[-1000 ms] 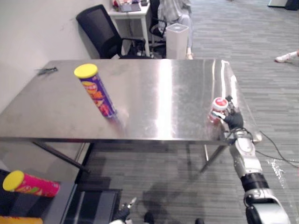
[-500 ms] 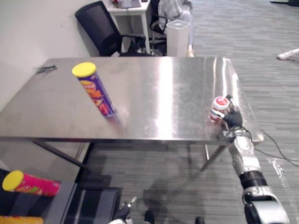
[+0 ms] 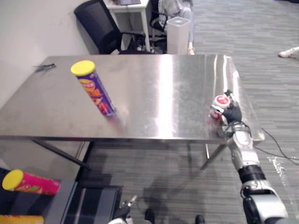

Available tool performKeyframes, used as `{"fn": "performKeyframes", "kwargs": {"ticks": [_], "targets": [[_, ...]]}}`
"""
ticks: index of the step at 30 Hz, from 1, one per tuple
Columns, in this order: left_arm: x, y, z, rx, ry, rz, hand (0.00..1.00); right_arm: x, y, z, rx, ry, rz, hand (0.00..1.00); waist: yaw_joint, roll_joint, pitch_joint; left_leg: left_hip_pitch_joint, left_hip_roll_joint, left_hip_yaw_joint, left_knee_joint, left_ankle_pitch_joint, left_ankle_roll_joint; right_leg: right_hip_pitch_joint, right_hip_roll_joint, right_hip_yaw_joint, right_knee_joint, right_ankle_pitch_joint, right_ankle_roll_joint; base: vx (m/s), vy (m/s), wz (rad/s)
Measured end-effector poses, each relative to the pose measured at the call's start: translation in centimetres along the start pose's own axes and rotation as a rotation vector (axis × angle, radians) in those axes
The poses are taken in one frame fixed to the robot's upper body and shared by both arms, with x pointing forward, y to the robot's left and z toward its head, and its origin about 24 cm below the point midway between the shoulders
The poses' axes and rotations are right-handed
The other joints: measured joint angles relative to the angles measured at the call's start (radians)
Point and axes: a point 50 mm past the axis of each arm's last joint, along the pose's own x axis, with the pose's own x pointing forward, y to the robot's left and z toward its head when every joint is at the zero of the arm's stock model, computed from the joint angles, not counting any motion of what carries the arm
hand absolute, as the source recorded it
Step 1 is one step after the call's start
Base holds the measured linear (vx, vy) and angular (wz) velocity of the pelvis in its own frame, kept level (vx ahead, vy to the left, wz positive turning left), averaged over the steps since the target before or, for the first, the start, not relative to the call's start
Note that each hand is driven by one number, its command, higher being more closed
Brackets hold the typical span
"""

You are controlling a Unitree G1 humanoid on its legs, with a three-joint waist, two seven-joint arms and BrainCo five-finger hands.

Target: Put the gum and the chips on the shelf.

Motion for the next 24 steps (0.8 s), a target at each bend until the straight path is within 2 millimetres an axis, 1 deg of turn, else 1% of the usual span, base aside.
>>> {"fn": "performKeyframes", "kwargs": {"ticks": [7, 8, 24], "targets": [[0.00, -0.02, 0.02, -0.002, -0.001, 0.000, 0.00, 0.22, -0.26, -0.24, -0.013, 0.020, 0.005, 0.00, 0.000, 0.000, 0.001, 0.000, 0.000, -0.001, 0.000, 0.000, 0.000, 0.000, 0.000, -0.001, 0.000, 0.000, 0.000, 0.00, 0.000, 0.00], [0.00, -0.01, 0.02, -0.004, -0.002, 0.000, 0.00, 0.22, -0.30, -0.33, -0.014, 0.025, 0.004, 1.00, 0.000, 0.000, 0.001, -0.001, 0.000, -0.002, 0.000, 0.000, 0.000, 0.000, 0.000, -0.002, 0.000, 0.000, 0.000, 0.00, 0.000, 0.00], [0.02, -0.07, 0.27, -0.007, -0.015, -0.003, 0.00, 0.29, 0.11, -0.23, -0.022, 0.022, 0.032, 1.00, 0.000, -0.001, 0.015, -0.002, -0.001, -0.005, -0.001, 0.000, 0.000, 0.000, -0.001, -0.006, 0.000, 0.000, 0.000, 0.00, 0.000, 0.00]]}}
